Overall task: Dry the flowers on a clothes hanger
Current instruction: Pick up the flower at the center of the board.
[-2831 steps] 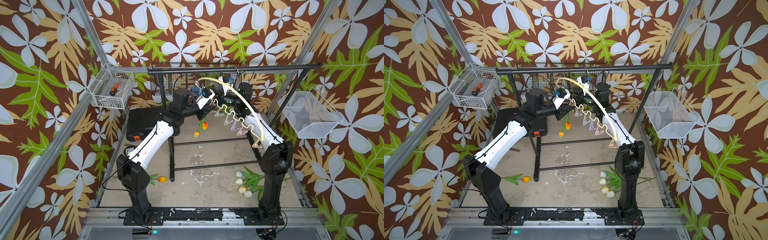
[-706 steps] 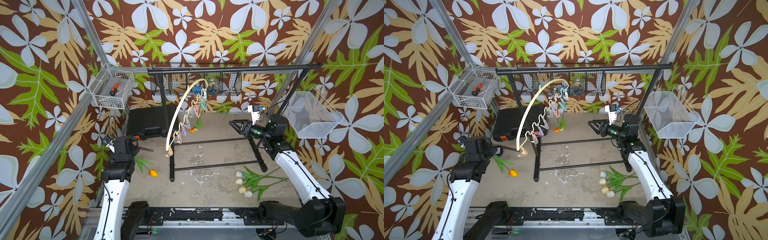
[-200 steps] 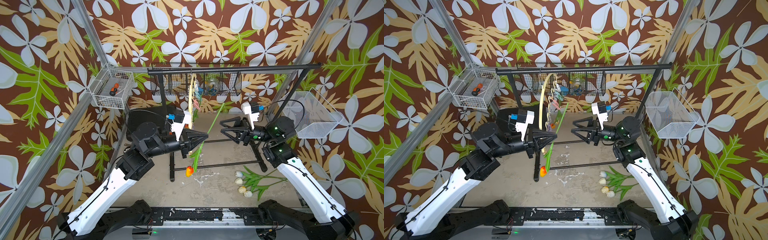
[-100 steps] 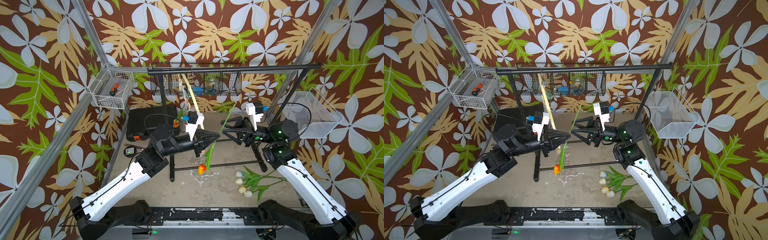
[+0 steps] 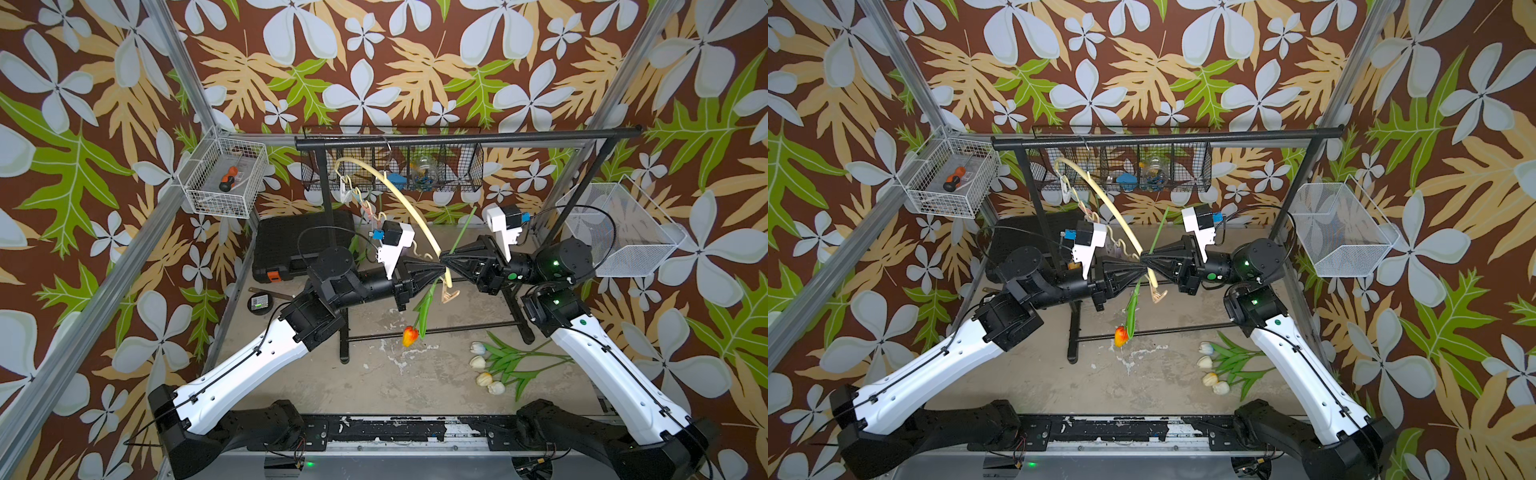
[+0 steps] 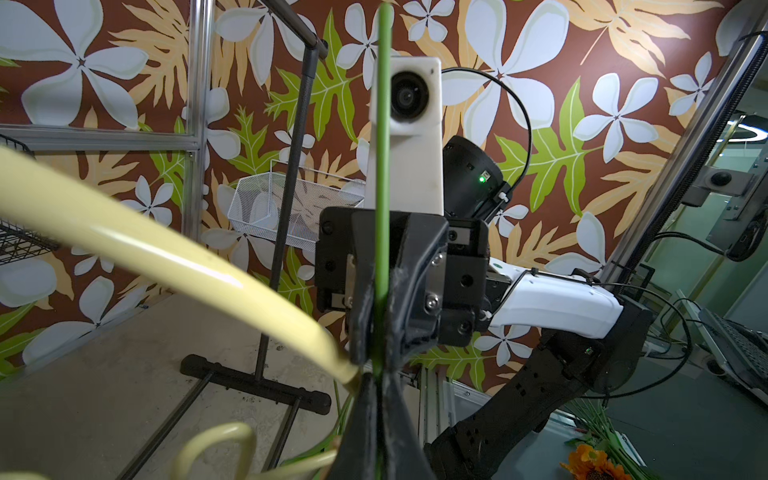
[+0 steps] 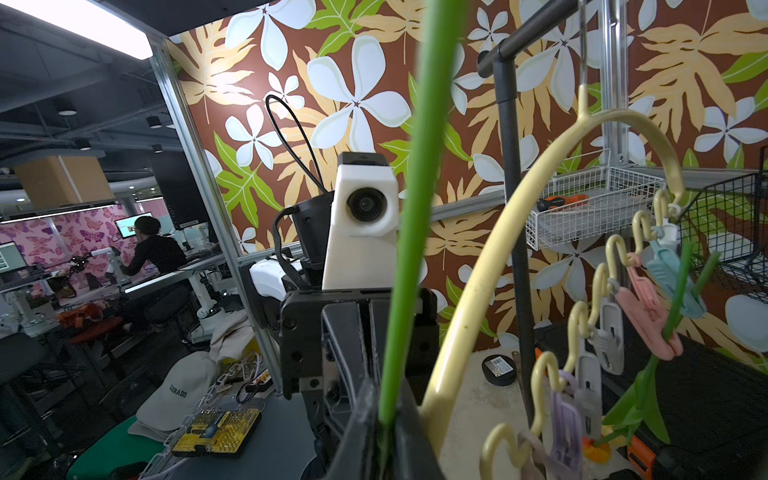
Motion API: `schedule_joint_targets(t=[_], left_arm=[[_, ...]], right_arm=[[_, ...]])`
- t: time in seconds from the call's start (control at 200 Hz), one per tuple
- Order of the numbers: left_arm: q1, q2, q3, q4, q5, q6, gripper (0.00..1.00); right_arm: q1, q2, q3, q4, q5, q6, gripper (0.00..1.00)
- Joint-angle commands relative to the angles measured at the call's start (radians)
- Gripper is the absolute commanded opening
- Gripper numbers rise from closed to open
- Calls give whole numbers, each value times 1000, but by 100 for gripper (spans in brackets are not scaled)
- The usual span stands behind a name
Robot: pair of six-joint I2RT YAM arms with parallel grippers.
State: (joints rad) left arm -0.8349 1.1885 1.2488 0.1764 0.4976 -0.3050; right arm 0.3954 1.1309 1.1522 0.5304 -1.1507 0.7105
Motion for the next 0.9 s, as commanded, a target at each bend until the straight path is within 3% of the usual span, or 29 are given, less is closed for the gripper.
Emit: schedule_joint_targets(t=[0.0,0.115,0.31,0.45,0.641,0.896], left_arm=[[-1,-3,-4,42,5,16,0],[-1,-10,-12,41,0,27,0],[-1,-50,-10,-11,5,90,48],[0,-87,28,-127,-49,173,63],[54,-103,113,-247,-92,221,66],[298,-90,136,-268,-29,143,61]], right_arm=[[1,-2,9,23,-5,-4,0],[2,-6,15,1,-4,-22,0],[-3,-18,69,-147,0,-125,0],[-33,-40,105,-212,-35,-163,0],[-87,-86,184,-339,-91,-248,0],[-109,-140,302,-530,-127,-373,0]])
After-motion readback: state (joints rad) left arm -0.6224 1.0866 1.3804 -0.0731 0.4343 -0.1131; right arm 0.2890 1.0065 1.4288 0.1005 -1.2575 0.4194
